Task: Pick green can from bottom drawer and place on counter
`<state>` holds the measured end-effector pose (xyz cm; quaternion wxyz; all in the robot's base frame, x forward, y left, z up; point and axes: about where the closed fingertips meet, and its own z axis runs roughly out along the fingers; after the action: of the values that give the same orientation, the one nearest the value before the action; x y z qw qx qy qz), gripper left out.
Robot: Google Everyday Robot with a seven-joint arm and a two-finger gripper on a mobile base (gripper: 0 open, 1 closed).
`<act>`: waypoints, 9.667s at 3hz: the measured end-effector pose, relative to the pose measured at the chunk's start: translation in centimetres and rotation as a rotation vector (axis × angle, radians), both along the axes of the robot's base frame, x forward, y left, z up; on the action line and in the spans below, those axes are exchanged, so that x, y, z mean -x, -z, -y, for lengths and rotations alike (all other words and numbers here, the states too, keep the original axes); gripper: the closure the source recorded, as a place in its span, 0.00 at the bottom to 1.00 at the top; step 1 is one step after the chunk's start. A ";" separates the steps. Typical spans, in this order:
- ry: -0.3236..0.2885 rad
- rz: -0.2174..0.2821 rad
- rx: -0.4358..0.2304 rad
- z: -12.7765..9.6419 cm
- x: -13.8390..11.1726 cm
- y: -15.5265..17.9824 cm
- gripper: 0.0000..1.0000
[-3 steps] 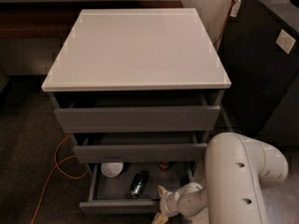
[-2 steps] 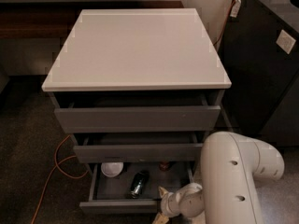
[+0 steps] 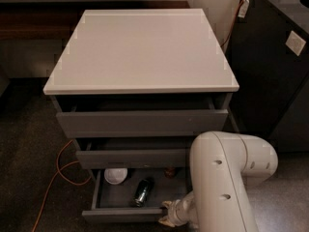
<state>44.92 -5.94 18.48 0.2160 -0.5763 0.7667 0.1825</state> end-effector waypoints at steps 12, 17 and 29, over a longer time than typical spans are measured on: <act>-0.161 0.014 -0.111 -1.6 -1.5 -7.4 0.00; -0.393 0.084 -0.371 -5.7 -1.1 -10.7 0.00; -1.179 0.554 0.193 -12.3 -2.4 -11.7 0.00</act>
Offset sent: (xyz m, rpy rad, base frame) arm -0.0266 -0.0071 -0.0066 -0.0004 0.0832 0.0436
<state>47.31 6.38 30.18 0.2167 -0.9422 0.2513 0.0457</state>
